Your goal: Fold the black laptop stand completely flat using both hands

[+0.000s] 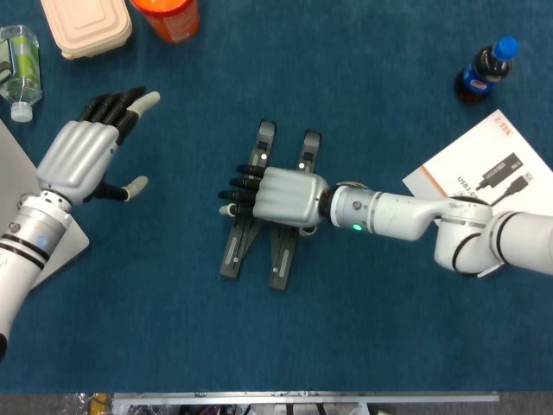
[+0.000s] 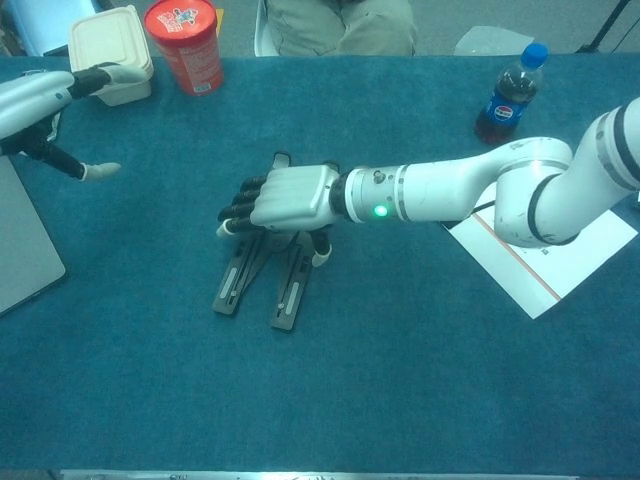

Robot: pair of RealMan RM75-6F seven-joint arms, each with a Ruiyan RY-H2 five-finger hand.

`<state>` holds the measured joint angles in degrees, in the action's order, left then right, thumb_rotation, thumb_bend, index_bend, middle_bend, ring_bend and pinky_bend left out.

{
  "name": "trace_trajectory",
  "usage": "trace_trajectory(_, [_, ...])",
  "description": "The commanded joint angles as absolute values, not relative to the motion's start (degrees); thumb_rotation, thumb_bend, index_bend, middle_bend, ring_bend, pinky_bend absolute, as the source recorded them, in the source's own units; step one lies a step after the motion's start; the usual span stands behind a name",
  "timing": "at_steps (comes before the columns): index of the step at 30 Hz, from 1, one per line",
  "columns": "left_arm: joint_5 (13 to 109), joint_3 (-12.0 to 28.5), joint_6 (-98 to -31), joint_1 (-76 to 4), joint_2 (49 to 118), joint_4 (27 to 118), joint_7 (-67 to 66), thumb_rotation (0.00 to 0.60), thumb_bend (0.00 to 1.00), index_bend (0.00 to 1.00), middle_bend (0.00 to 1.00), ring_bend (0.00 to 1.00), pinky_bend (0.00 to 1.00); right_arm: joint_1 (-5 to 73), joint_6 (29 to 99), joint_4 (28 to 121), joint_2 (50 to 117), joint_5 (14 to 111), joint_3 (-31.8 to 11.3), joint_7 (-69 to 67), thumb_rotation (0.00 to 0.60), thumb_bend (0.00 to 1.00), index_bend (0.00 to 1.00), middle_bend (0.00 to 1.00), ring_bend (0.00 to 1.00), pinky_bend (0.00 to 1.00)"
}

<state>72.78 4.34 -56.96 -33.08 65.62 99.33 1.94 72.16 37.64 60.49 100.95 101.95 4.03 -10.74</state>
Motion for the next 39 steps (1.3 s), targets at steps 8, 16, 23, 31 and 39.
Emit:
trace_trajectory(8, [73.56, 4.53, -56.87, -32.62, 65.66, 99.11, 2.73, 0.600, 0.27, 0.00, 0.00, 0.00, 0.00, 73.62, 36.48, 59.42, 102.20, 100.85, 4.02, -12.25, 0.600, 0.00, 0.00, 0.00, 0.00, 0.00])
trace_trajectory(16, [73.86, 4.65, -56.87, -32.24, 65.47, 99.21, 3.18, 0.600, 0.27, 0.00, 0.00, 0.00, 0.00, 74.23, 35.39, 59.12, 102.73, 99.60, 4.07, -13.46, 0.600, 0.00, 0.00, 0.10, 0.00, 0.00])
trace_trajectory(23, [74.22, 4.72, -56.79, -32.06, 65.46, 99.16, 3.45, 0.600, 0.27, 0.00, 0.00, 0.00, 0.00, 74.49, 35.04, 59.43, 102.73, 98.92, 4.12, -13.65, 0.600, 0.00, 0.00, 0.15, 0.00, 0.00])
trace_trajectory(31, [74.35, 4.87, -56.67, -31.91, 65.27, 99.37, 3.67, 0.600, 0.27, 0.00, 0.00, 0.00, 0.00, 74.56, 35.01, 59.81, 102.63, 98.23, 4.04, -13.79, 0.600, 0.00, 0.00, 0.21, 0.00, 0.00])
trace_trajectory(39, [74.57, 4.93, -56.28, -31.95, 65.48, 99.36, 3.96, 0.600, 0.27, 0.00, 0.00, 0.00, 0.00, 74.35, 35.13, 60.14, 102.54, 97.75, 4.09, -13.16, 0.600, 0.02, 0.00, 0.26, 0.03, 0.00])
